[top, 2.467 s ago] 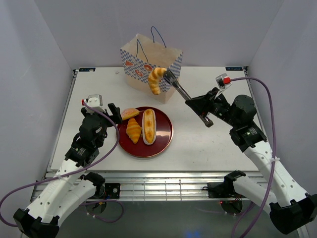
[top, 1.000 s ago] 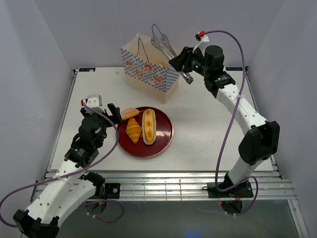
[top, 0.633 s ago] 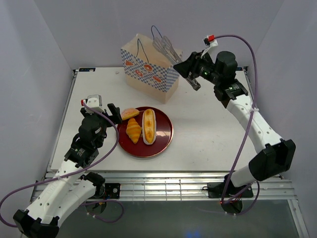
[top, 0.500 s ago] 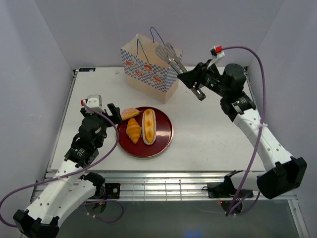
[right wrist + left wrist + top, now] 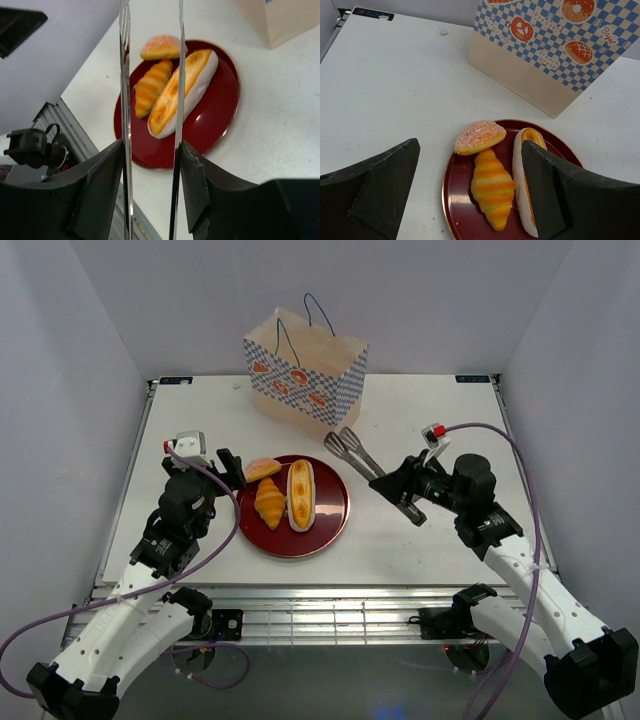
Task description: Place the fake bread into the paper bag
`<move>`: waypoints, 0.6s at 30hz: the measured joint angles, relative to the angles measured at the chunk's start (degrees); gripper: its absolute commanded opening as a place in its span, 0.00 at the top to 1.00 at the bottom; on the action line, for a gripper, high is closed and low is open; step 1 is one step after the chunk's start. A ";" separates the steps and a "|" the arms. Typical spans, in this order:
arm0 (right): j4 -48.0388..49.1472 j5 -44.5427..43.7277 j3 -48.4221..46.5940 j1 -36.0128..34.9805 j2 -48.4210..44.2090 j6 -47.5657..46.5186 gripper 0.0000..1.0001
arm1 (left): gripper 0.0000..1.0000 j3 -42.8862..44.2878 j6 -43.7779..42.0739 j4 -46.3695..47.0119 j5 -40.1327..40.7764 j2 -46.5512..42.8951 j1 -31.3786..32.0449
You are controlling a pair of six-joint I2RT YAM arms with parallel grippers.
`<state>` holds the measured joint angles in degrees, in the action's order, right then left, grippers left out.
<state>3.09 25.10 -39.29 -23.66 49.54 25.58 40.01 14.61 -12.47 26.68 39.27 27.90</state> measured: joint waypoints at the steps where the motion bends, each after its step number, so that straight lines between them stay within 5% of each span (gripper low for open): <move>1: -0.13 0.50 1.68 -0.04 -0.96 -0.02 0.46 | 0.07 0.00 -0.02 0.02 0.07 0.02 0.00; 10: -2.23 1.42 7.54 -2.80 -4.66 -4.76 0.45 | 0.07 0.00 -0.15 0.00 1.75 0.00 0.00; 18: -4.74 -6.97 2.51 -15.45 2.36 -12.46 0.45 | 0.07 0.00 -0.09 0.00 5.44 -1.44 0.00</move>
<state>-1.65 18.13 -36.77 -39.11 51.90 13.13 40.01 14.52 -12.47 32.12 37.82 27.90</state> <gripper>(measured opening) 0.554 0.932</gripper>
